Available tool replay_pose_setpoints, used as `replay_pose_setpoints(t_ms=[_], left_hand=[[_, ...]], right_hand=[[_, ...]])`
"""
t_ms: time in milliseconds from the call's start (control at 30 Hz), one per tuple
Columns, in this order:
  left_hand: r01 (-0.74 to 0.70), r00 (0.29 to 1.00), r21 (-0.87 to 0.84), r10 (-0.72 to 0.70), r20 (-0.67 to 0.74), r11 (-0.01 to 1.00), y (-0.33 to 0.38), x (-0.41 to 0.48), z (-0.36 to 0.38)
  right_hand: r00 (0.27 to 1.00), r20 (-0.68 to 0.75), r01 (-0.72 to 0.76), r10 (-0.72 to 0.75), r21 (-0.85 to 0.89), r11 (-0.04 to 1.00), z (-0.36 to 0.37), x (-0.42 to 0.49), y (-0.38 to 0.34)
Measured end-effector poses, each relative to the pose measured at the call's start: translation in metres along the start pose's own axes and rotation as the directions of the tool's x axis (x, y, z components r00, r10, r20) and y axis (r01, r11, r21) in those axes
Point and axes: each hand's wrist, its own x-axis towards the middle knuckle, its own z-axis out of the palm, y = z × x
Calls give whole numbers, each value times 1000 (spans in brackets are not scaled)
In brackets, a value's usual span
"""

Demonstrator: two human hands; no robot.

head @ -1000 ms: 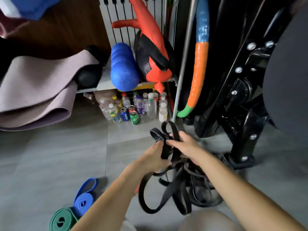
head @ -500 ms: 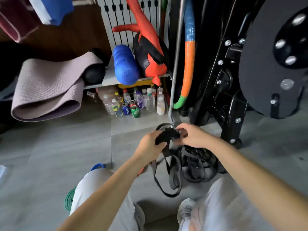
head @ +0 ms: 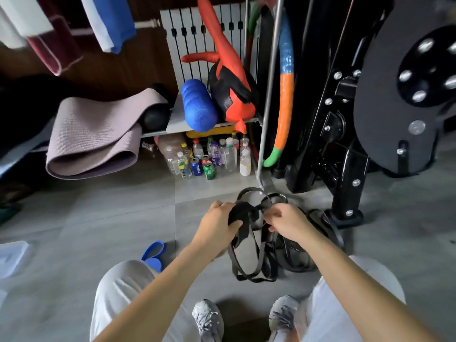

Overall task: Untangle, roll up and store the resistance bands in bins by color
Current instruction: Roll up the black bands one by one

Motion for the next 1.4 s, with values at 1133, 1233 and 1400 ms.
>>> replay_pose_setpoints(t_ms=[1133,1233,1400], left_hand=[[-80,989,-539,-2,-150,838,10,-27,-24],[-84,996,-435,71,-46,896,6,-36,-12],[16,997,-296,-36,-63,955,-5,-45,-4]], right_hand=[[980,192,-161,49,628,761,11,-32,-24],[945,317,-320,84,830,457,9,-28,-42],[958,259,-281,125,750,598,11,-28,-57]])
